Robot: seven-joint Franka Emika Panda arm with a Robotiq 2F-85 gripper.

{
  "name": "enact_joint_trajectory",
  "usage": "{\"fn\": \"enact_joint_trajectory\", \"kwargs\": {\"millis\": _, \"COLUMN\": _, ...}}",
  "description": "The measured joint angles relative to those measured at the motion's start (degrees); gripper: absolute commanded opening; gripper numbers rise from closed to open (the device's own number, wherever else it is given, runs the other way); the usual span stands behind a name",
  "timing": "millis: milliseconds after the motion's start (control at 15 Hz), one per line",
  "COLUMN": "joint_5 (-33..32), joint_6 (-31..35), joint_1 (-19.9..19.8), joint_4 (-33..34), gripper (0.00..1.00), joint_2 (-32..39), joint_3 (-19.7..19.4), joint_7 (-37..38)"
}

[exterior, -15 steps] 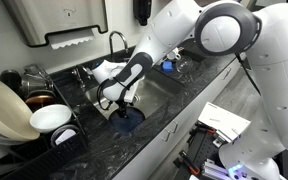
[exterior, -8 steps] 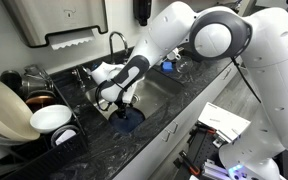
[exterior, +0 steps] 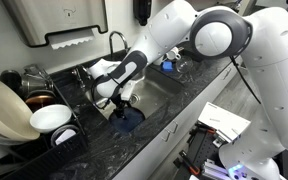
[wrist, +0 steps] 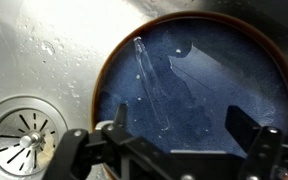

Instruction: Remove the fork from the sink and put it on the dish rack

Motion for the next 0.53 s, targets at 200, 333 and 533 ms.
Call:
{"fn": "enact_joint_trajectory", "kwargs": {"millis": 200, "joint_5": 1.2, "joint_6": 0.1, "joint_1": -0.4, "joint_4": 0.3, "gripper": 1.00, "joint_2": 0.0, "joint_3": 0.3, "joint_7": -0.9}}
{"fn": "enact_joint_trajectory", "kwargs": {"millis": 333, "joint_5": 1.2, "joint_6": 0.1, "joint_1": -0.4, "joint_4": 0.5, "gripper": 1.00, "joint_2": 0.0, "joint_3": 0.3, "joint_7": -0.9}}
{"fn": "enact_joint_trajectory", "kwargs": {"millis": 533, "joint_5": 1.2, "joint_6": 0.1, "joint_1": -0.4, "joint_4": 0.7, "gripper": 1.00, "joint_2": 0.1, "joint_3": 0.3, "joint_7": -0.9}}
